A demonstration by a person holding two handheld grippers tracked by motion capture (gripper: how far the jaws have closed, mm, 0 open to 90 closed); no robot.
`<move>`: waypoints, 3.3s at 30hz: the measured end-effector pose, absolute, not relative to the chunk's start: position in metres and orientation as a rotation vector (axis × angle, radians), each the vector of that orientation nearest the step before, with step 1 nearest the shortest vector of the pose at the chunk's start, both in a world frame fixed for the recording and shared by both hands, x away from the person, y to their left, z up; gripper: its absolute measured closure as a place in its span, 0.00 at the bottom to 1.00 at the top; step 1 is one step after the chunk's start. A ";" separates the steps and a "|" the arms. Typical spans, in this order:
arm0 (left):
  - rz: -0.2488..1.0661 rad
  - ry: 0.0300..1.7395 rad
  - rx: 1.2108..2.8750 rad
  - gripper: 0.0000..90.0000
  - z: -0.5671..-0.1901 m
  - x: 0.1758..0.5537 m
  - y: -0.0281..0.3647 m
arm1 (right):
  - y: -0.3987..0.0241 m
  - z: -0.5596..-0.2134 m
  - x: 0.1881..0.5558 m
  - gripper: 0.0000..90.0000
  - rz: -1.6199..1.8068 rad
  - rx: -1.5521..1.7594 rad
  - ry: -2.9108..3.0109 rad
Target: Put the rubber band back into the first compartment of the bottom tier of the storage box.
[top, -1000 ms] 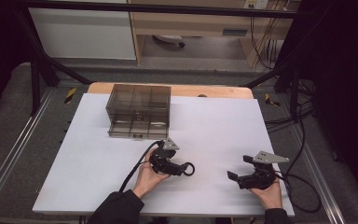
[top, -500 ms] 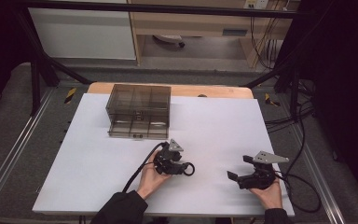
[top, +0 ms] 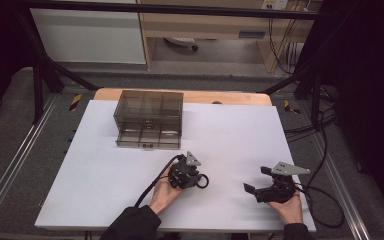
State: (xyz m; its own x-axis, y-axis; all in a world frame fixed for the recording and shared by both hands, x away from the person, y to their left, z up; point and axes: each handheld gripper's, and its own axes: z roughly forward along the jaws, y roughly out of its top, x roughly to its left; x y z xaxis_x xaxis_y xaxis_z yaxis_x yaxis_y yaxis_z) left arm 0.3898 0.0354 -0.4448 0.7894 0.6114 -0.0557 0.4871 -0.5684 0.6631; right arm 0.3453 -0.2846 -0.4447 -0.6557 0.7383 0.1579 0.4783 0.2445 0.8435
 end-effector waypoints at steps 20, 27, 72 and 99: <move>0.246 0.806 2.295 0.96 -0.445 0.389 0.036 | -0.284 -0.445 0.346 0.01 1.368 1.133 2.249; 0.242 0.797 2.293 0.97 -0.443 0.388 0.036 | -0.284 -0.445 0.345 0.01 1.370 1.137 2.247; 0.240 0.828 2.269 0.97 -0.424 0.379 0.081 | -0.284 -0.445 0.346 0.01 1.366 1.145 2.248; 0.270 0.896 2.243 0.97 -0.416 0.382 0.119 | -0.284 -0.445 0.346 0.01 1.366 1.145 2.247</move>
